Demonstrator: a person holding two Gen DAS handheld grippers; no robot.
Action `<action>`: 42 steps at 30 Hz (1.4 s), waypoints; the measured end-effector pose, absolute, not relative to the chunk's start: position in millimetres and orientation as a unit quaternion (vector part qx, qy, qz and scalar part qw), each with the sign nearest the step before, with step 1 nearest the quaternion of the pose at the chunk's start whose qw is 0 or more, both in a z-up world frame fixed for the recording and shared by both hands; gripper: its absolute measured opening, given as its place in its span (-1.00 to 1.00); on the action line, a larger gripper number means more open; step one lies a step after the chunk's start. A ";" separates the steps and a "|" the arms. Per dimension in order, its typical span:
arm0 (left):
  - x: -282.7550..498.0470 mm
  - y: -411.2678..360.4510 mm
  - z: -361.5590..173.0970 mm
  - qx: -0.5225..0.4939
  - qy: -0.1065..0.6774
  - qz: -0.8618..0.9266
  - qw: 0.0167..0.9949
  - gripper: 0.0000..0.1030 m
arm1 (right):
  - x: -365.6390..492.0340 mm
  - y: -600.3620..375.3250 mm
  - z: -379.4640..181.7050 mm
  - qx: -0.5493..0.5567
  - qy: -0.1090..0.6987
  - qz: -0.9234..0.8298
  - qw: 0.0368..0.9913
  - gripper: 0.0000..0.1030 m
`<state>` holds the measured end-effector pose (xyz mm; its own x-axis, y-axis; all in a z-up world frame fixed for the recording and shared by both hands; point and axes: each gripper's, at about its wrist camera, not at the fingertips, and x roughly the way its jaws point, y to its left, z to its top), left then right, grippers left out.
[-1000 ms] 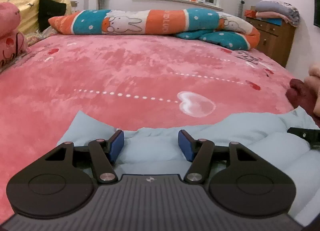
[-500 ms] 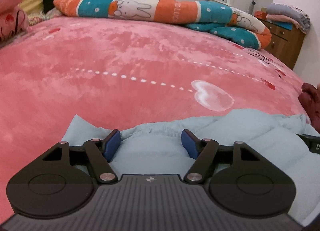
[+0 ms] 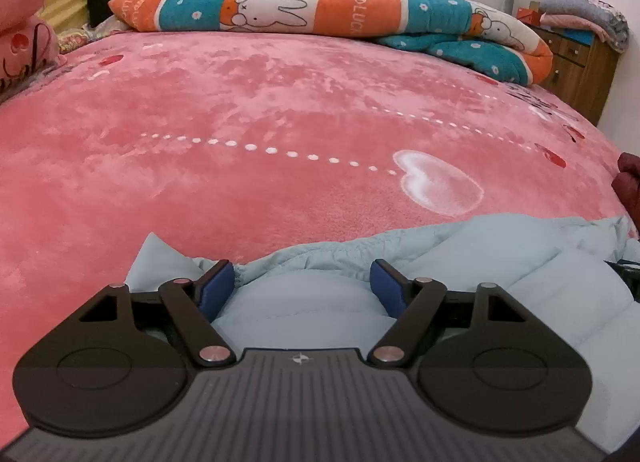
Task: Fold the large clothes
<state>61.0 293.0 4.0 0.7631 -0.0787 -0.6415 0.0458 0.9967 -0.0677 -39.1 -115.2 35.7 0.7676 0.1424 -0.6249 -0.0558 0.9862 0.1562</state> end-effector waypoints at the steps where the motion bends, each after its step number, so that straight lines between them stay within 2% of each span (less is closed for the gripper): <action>1: 60.0 293.6 5.7 -0.025 0.343 -0.034 0.939 0.82 | -39.8 -114.9 37.2 0.063 0.337 0.052 0.938 0.95; 5: 54.6 296.7 13.5 -0.031 0.343 -0.037 0.938 0.89 | -44.1 -114.2 43.8 0.054 0.338 0.048 0.938 0.96; 26: -31.9 296.7 83.9 -0.041 0.292 -0.103 0.950 0.99 | -98.1 -124.0 98.5 0.043 0.278 0.034 0.959 0.98; 42: -59.8 332.6 86.1 -0.064 0.304 -0.068 0.948 1.00 | -134.8 -126.4 119.7 0.035 0.262 0.025 0.964 0.98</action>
